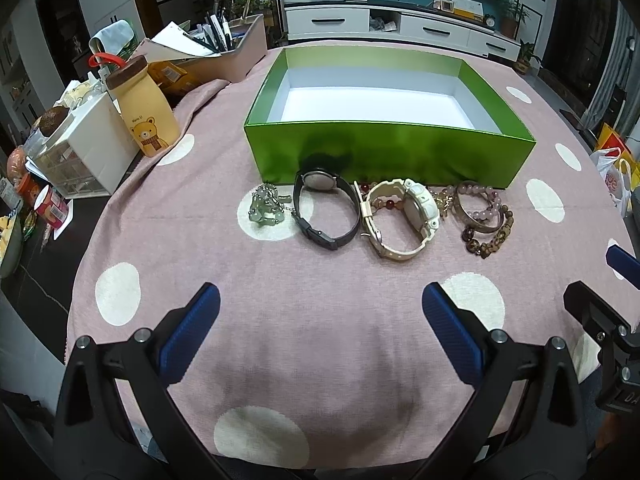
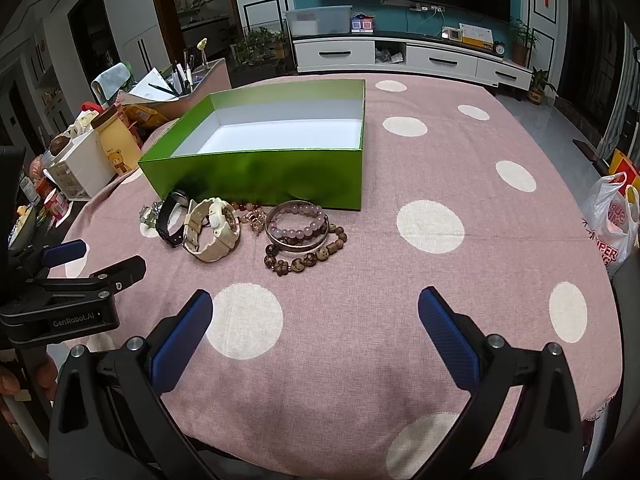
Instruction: Organize jewelry
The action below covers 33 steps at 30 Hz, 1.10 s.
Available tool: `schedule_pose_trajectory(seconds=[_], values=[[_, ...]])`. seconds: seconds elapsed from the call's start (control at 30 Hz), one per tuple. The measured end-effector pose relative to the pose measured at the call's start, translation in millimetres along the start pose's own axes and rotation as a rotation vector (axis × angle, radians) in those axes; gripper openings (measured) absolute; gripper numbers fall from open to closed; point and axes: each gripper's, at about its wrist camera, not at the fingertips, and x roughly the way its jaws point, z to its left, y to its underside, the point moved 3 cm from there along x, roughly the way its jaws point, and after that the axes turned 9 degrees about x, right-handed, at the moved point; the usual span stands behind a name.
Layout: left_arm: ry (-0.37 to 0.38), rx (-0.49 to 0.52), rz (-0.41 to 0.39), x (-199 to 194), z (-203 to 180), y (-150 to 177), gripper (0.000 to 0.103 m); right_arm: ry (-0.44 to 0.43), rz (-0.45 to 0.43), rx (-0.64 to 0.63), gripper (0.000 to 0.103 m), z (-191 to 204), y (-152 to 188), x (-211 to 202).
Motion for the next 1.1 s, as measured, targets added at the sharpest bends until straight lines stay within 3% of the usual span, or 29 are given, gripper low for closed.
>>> schedule_pose_trajectory(seconds=[1.1], values=[[0.005,0.007,-0.004,-0.5,-2.9,-1.1,0.101,0.006,0.001,-0.004,0.102,0.4,-1.0,1.2]])
